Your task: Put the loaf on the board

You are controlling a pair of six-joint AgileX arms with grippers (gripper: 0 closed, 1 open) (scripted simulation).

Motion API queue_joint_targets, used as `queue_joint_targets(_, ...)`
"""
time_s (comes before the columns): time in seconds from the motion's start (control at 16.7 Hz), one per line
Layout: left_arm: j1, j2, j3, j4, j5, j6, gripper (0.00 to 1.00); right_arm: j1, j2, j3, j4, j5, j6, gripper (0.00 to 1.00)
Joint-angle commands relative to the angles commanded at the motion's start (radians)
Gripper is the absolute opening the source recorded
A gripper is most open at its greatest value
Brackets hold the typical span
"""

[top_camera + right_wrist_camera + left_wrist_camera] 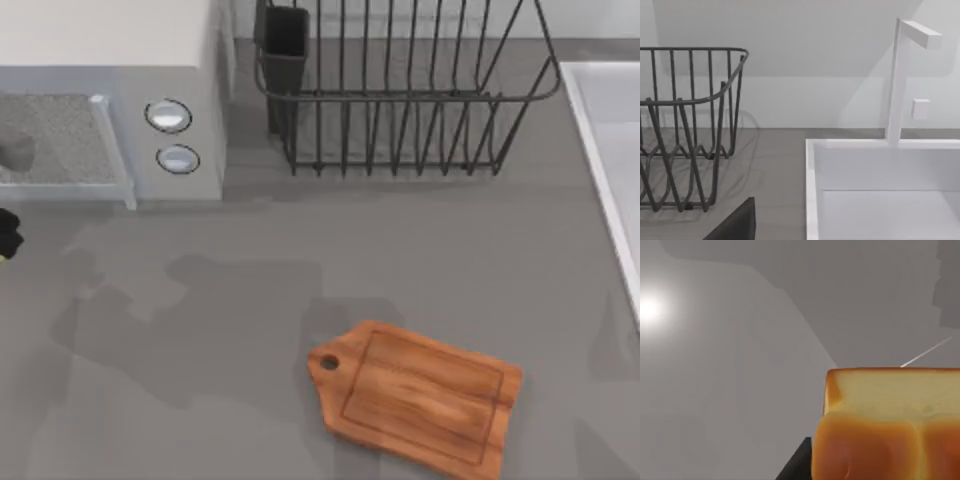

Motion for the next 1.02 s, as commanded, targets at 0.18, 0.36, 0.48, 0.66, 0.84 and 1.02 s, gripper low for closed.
queue_joint_targets(0.18,-0.002,0.034,0.034,-0.038,0.017,-0.007,0.00,0.000,0.000,0.000,0.000,0.000,0.000,1.00)
queue_joint_targets(0.36,-0.002,0.034,0.034,-0.038,0.017,-0.007,0.00,0.000,0.000,0.000,0.000,0.000,0.000,1.00)
queue_joint_targets(0.48,-0.004,0.031,0.031,-0.036,0.015,-0.005,0.00,0.000,0.000,0.000,0.000,0.000,0.000,1.00)
queue_joint_targets(0.66,-0.054,0.044,0.014,-0.080,0.033,-0.060,0.00,0.000,0.000,0.000,0.000,0.000,0.000,1.00)
queue_joint_targets(0.84,-0.181,0.085,0.009,-0.142,0.055,-0.205,0.00,0.000,0.000,0.000,0.000,0.000,0.000,1.00)
queue_joint_targets(1.02,-0.356,0.135,0.035,-0.194,0.063,-0.433,0.00,0.000,0.000,0.000,0.000,0.000,0.000,1.00)
